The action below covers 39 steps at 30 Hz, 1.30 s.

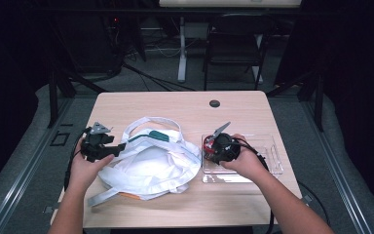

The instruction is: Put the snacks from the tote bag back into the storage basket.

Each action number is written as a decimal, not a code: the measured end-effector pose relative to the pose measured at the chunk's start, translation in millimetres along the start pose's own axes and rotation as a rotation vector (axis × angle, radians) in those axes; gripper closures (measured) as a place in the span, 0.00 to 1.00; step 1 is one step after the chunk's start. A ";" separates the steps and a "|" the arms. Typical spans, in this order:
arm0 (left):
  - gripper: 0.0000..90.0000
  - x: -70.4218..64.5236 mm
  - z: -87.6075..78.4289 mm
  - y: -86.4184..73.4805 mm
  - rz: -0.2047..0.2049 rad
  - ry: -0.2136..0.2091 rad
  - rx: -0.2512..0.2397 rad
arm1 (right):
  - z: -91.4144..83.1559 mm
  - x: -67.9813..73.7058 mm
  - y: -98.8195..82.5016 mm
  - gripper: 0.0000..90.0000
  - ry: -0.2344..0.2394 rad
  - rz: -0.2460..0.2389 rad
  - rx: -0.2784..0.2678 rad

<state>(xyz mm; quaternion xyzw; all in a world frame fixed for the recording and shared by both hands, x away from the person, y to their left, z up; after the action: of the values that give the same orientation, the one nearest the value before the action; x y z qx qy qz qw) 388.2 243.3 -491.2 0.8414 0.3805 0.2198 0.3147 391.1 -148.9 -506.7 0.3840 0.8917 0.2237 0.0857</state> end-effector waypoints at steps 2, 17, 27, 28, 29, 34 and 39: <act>0.48 -0.4 -0.6 0.3 0.003 0.000 0.004 | -4.9 2.2 0.6 0.79 -0.001 -0.007 -0.009; 0.49 -1.1 -1.4 -0.1 -0.002 -0.002 -0.001 | -31.3 34.6 -1.0 0.82 0.048 -0.011 -0.145; 0.48 -0.8 -2.2 -0.8 -0.011 -0.004 -0.004 | -39.0 65.4 -7.4 0.82 0.081 -0.050 -0.203; 0.48 -0.7 -2.1 -0.8 -0.010 -0.004 -0.004 | -39.7 66.6 -8.2 0.82 0.079 -0.058 -0.203; 0.48 -0.8 -1.9 -0.9 -0.012 -0.004 -0.007 | -39.9 68.2 -9.6 0.82 0.081 -0.058 -0.207; 0.48 -0.5 -1.7 -1.4 -0.012 -0.003 -0.010 | -35.4 73.4 -18.8 0.82 0.069 -0.061 -0.220; 0.48 0.3 -2.0 -2.1 -0.012 -0.003 -0.004 | -35.5 80.3 -32.2 0.82 0.090 -0.060 -0.251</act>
<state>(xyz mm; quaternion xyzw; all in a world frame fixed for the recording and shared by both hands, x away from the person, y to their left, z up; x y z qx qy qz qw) 386.2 245.3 -491.2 0.8386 0.3847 0.2177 0.3183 303.3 -122.1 -488.7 0.3331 0.8707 0.3479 0.0996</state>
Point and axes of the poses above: each handheld gripper's, and its own axes: z roughly forward along the jaws, y roughly out of its top, x roughly to its left, the point moved 2 cm from there along z, roughly forward along the jaws, and after that the axes turned 9 degrees about z, right-handed, at the moved point
